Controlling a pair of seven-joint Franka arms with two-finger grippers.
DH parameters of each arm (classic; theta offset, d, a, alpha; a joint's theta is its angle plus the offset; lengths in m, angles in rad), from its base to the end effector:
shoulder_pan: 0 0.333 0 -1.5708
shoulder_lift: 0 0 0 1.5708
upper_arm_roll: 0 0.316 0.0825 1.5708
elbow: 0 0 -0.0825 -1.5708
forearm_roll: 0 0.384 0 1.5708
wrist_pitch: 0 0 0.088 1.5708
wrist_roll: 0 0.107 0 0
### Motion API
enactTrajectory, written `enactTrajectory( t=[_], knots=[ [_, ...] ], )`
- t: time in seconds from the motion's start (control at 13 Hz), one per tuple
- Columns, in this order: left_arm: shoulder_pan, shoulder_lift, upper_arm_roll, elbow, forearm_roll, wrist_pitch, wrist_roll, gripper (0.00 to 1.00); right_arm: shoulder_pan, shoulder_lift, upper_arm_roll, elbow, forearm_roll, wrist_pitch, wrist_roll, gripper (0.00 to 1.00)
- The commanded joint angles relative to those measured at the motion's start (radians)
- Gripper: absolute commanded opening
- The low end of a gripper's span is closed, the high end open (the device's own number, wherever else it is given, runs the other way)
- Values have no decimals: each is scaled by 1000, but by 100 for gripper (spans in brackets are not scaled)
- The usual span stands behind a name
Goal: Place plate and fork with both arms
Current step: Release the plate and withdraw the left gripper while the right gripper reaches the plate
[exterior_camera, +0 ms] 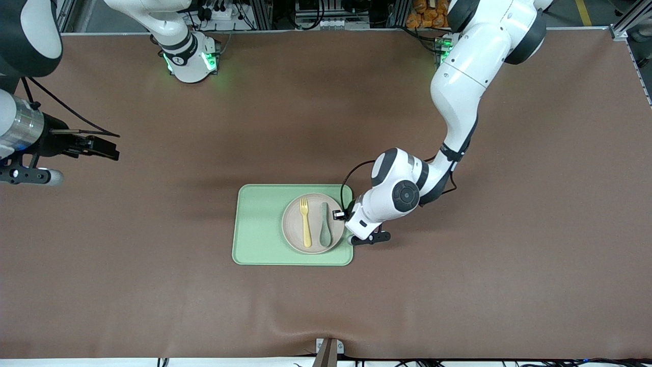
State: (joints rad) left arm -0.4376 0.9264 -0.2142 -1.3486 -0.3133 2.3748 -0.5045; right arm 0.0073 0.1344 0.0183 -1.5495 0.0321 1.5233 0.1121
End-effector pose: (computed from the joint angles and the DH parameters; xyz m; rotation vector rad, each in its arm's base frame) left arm 0.6156 -0.4268 0.1849 2.7376 0.2237 -0.1739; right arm 0.5844 0.0179 0.5541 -3.1049 0.1360 0.2532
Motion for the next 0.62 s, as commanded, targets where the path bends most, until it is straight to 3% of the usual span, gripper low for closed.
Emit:
enactTrajectory(
  t=[0.0, 0.38, 0.54],
  knots=[
    [-7, 14, 4, 26, -9, 9, -3, 100, -16, 28, 9, 14, 18, 8, -9, 100],
    [20, -89, 7, 19, 5, -18, -14, 100, 26, 126, 14, 67, 12, 38, -9, 100],
    [65, -165, 7, 19, 5, -113, -35, 100, 86, 163, 12, 81, -6, 125, -5, 100]
  ],
)
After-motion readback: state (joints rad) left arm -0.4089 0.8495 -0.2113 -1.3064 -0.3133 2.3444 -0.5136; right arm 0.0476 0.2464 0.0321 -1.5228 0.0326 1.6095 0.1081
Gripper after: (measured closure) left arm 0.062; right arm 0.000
